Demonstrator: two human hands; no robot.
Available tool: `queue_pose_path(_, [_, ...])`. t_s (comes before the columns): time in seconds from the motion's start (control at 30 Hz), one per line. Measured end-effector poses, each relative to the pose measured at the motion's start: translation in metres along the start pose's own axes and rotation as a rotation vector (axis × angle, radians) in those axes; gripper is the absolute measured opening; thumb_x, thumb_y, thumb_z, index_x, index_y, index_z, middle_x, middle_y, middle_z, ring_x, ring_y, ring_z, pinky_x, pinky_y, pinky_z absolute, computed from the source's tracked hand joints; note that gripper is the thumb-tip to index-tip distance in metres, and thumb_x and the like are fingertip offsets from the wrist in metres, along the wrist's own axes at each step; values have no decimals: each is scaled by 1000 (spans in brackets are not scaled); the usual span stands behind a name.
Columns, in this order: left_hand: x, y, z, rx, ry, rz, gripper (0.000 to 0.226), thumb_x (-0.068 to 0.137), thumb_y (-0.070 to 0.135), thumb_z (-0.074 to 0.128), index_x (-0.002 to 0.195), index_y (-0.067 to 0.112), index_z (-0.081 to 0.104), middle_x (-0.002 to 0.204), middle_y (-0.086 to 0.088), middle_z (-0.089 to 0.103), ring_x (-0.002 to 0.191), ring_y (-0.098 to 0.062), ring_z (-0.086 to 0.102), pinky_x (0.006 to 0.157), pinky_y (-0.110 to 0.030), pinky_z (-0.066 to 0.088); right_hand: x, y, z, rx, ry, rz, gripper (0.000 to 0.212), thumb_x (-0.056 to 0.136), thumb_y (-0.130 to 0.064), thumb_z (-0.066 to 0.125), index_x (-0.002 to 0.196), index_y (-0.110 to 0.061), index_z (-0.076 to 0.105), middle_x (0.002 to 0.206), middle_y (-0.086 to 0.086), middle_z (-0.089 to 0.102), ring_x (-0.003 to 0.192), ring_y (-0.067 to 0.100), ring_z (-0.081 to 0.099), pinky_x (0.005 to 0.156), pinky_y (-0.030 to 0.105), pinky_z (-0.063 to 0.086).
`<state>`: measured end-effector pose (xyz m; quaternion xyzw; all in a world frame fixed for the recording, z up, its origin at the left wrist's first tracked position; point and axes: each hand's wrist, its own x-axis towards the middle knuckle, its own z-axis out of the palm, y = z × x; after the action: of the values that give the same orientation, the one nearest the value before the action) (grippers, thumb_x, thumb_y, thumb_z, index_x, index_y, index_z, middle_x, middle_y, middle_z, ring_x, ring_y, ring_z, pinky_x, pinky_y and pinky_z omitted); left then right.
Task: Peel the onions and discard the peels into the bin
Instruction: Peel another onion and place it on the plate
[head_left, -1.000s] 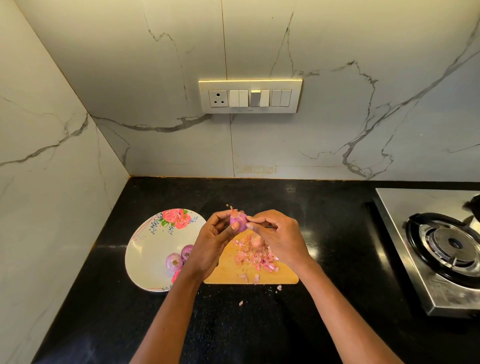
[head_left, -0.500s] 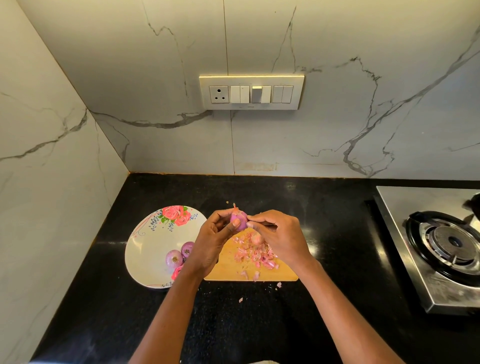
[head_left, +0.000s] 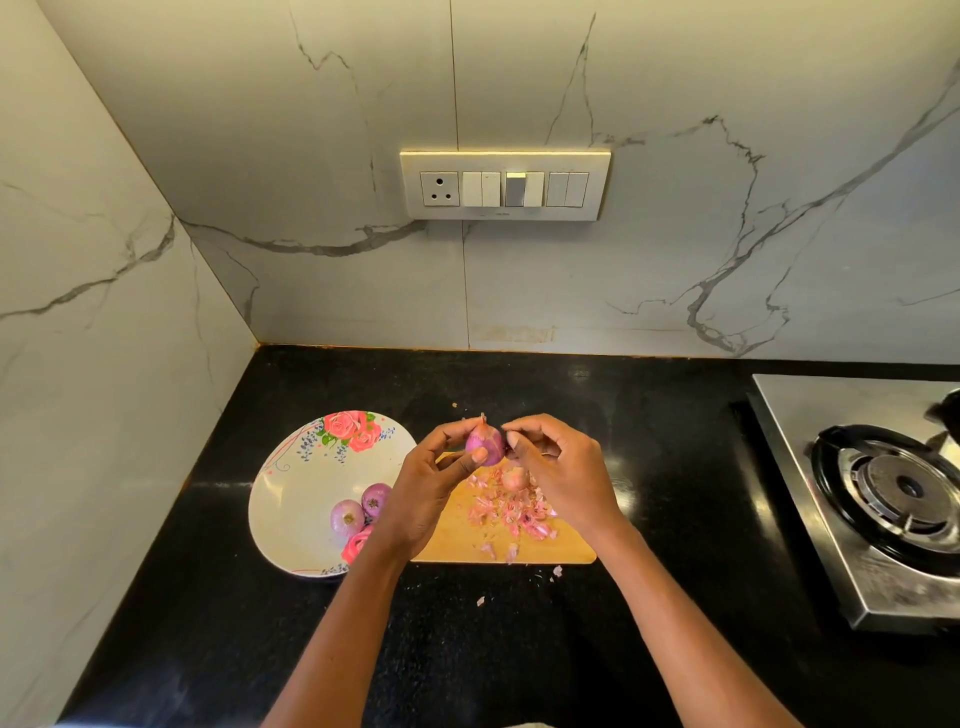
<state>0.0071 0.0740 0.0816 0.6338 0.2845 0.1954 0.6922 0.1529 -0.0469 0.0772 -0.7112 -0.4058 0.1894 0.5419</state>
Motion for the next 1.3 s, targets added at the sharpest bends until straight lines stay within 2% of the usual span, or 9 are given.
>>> queue_pose_path(0.13, [1,3,3,30,51,51,47,82,30,76,126,23,62,122,6,69,112,-7,66,82,-17,54,2,-6,-2,58,-60,55,28,95,-37,68,123,-33,70,115,-17,71,106,4,68,88,25,58])
queue_pose_path(0.27, [4,1,3,56,65,64,50,77,27,81,122,18,62,119,2,71,110,-12,69,87,-24,57,3,-9,-5,34,-85,54,23,94,-37,70,116,-43,69,117,-17,68,105,-1,66,85,14,53])
queue_pose_path(0.43, [5,0,1,151,56,109,49,75,20,85,120,19,64,117,4,71,109,-9,69,91,-23,57,8,-6,-11,36,-85,60,25,86,-39,75,108,-27,78,105,-14,74,102,4,68,86,23,57])
queue_pose_path(0.6, [2,1,9,62,42,34,47,85,35,75,129,27,58,124,8,68,113,-7,66,85,-19,55,9,-9,-12,144,-20,75,12,89,-26,75,100,-23,79,96,-13,77,97,9,72,86,29,59])
queue_pose_path(0.7, [0,-1,15,-21,-27,9,38,94,32,67,131,28,59,126,8,68,116,-11,66,90,-24,56,6,-9,-8,139,24,58,10,92,-27,72,99,-23,78,93,-12,76,96,10,71,85,29,59])
queue_pose_path(0.83, [-3,0,25,27,83,140,46,88,28,73,132,24,58,121,16,67,115,-8,65,94,-26,56,2,-11,-2,201,118,86,6,94,-23,70,97,-22,76,94,-11,75,96,10,71,84,22,56])
queue_pose_path(1.03, [-1,0,34,321,241,379,48,87,17,78,126,33,54,121,21,61,109,2,63,89,-13,52,0,-21,8,494,216,323,11,97,-20,66,101,-17,76,98,-1,76,96,14,72,77,25,57])
queue_pose_path(1.17, [4,-2,30,480,238,504,52,87,18,78,128,35,51,123,26,55,113,4,59,91,-10,49,2,-23,11,673,207,431,14,99,-19,64,105,-13,75,102,5,77,100,21,74,86,32,59])
queue_pose_path(1.3, [9,1,27,366,191,373,51,86,25,78,124,43,50,124,17,60,112,-2,63,92,-17,54,7,-17,0,356,167,249,10,97,-23,67,104,-21,75,100,-5,76,99,16,73,86,33,61])
